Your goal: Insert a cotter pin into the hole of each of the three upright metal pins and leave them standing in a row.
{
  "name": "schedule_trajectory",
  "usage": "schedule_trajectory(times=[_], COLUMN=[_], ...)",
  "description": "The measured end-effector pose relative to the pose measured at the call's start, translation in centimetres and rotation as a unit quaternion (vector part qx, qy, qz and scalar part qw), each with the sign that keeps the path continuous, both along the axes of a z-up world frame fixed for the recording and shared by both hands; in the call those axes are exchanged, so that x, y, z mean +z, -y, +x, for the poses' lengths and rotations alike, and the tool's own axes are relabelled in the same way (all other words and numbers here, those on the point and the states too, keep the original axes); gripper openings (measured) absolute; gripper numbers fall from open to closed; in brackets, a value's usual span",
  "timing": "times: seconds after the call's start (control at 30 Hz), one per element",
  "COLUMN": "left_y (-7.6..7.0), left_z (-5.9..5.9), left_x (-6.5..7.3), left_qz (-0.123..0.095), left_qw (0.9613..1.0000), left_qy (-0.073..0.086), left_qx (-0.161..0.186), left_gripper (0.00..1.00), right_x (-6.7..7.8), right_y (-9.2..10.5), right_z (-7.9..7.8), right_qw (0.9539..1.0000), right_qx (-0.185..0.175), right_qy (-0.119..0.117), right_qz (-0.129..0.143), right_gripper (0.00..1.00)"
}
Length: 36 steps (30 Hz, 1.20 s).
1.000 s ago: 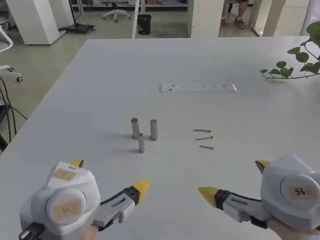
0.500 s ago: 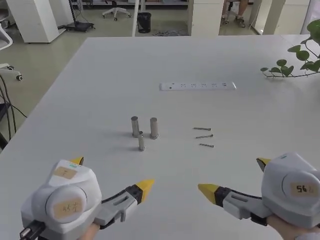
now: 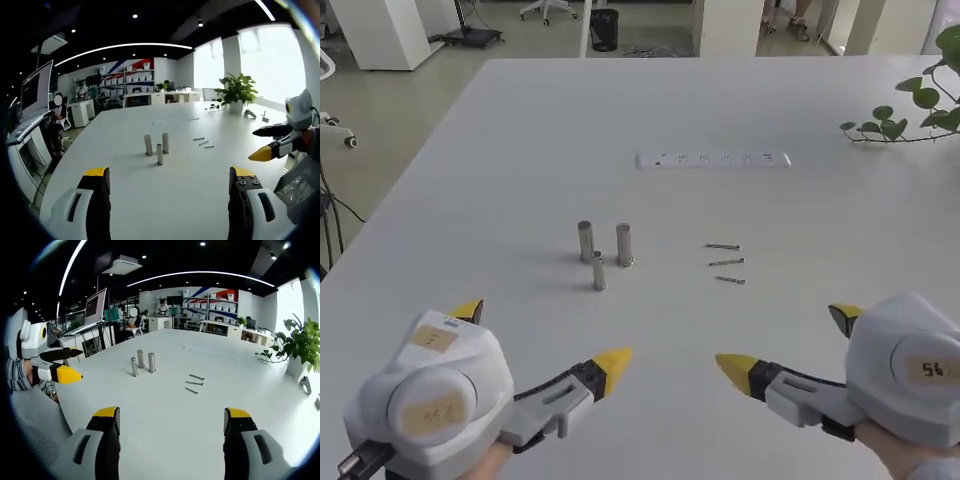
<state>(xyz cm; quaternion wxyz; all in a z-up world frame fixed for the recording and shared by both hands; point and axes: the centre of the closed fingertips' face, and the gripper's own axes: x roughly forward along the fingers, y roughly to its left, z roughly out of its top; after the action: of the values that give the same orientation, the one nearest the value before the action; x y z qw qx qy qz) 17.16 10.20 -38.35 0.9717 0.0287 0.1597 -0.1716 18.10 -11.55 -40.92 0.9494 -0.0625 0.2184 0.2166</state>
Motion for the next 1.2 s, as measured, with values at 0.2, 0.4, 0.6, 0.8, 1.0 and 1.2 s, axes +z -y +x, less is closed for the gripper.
schedule_trajectory(times=[0.2, 0.4, 0.6, 0.8, 1.0, 1.2], left_y=[-0.5, -1.0, -1.5, -1.7, -1.9, -1.6], left_z=[-0.1, 0.2, 0.5, 0.8, 1.0, 1.5], left_x=[0.6, 1.3, 0.8, 1.6, 2.2, 1.9], left_qz=[-0.021, -0.012, 0.002, -0.024, 0.013, 0.009], left_qw=[0.9997, 0.9999, 0.9998, 0.9996, 0.9999, 0.9998], left_qy=[-0.007, -0.006, -0.019, -0.011, -0.005, -0.013], left_qx=[0.002, 0.002, 0.001, 0.005, -0.006, -0.014], left_gripper=[0.99, 0.99, 0.97, 0.96, 0.95, 0.94], right_x=[0.7, 1.6, 0.9, 0.6, 0.7, 0.5], right_y=[-0.7, -2.7, -4.8, -7.3, -9.8, -13.4], right_z=[0.5, 2.3, 4.1, 5.9, 7.7, 9.3], right_qw=[0.9999, 0.9988, 0.9974, 0.9951, 0.9923, 0.9866], right_qx=[0.014, 0.048, 0.071, 0.097, 0.12, 0.156], right_qy=[-0.003, 0.004, -0.003, 0.002, 0.006, 0.003], right_qz=[0.009, 0.012, 0.014, 0.018, 0.033, 0.047], right_gripper=[0.75, 0.7, 0.68, 0.64, 0.6, 0.53])
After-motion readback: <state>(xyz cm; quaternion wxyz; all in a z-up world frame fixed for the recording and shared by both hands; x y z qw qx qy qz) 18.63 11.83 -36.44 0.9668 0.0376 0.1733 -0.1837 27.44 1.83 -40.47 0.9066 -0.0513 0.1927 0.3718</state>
